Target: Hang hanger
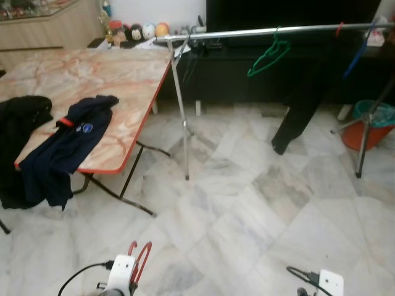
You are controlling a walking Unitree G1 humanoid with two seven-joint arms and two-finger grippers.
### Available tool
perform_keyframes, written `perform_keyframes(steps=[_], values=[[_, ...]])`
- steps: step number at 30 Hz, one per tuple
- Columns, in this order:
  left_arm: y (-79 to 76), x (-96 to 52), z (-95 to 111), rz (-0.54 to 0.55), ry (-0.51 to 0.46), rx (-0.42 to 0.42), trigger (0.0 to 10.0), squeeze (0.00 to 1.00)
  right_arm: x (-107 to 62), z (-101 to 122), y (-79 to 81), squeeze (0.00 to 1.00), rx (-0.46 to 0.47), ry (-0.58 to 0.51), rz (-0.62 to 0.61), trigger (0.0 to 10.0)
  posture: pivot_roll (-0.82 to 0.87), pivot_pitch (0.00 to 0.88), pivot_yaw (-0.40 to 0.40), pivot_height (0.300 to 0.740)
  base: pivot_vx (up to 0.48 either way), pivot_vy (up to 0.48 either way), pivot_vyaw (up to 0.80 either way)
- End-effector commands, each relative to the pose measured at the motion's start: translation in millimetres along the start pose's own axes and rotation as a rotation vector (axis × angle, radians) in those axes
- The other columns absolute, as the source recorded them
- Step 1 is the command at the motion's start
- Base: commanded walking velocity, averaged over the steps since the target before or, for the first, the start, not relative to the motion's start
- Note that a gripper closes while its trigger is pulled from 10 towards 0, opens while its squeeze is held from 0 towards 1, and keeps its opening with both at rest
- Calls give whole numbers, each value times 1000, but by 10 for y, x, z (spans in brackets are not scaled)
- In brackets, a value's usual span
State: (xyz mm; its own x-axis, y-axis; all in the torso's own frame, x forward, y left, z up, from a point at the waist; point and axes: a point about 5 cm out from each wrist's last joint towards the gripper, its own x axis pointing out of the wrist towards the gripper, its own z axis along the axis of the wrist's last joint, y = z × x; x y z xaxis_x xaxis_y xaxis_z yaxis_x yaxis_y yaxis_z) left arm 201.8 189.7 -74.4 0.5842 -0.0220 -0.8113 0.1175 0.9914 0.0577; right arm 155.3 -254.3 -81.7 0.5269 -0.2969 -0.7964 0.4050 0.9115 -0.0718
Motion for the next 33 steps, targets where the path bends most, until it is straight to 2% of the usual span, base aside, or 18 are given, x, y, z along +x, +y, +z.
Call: perform_keyframes(steps=[1, 7, 14, 20, 33], values=[[14, -16, -101, 6, 33, 7, 10000, 0, -2, -18, 29, 0, -21, 6, 13, 10000, -73, 0, 70, 740, 0, 0, 0], [1, -16, -115, 7, 37, 2, 10000, 0, -2, -20, 25, 0, -24, 9, 20, 10000, -73, 0, 67, 740, 0, 0, 0], [-8, -17, -127, 0, 42, 23, 10000, 0, -6, -45, 36, 0, -37, 19, 24, 10000, -82, 0, 72, 740, 0, 0, -552], [-3, -18, -121, 0, 36, 22, 10000, 0, -9, -54, 37, 0, -42, 17, 23, 10000, -83, 0, 78, 740, 0, 0, 0], [26, -32, -170, -5, 47, 36, 10000, 0, -14, -75, 41, 0, -37, 20, 24, 10000, -88, 0, 82, 740, 243, 0, 0]])
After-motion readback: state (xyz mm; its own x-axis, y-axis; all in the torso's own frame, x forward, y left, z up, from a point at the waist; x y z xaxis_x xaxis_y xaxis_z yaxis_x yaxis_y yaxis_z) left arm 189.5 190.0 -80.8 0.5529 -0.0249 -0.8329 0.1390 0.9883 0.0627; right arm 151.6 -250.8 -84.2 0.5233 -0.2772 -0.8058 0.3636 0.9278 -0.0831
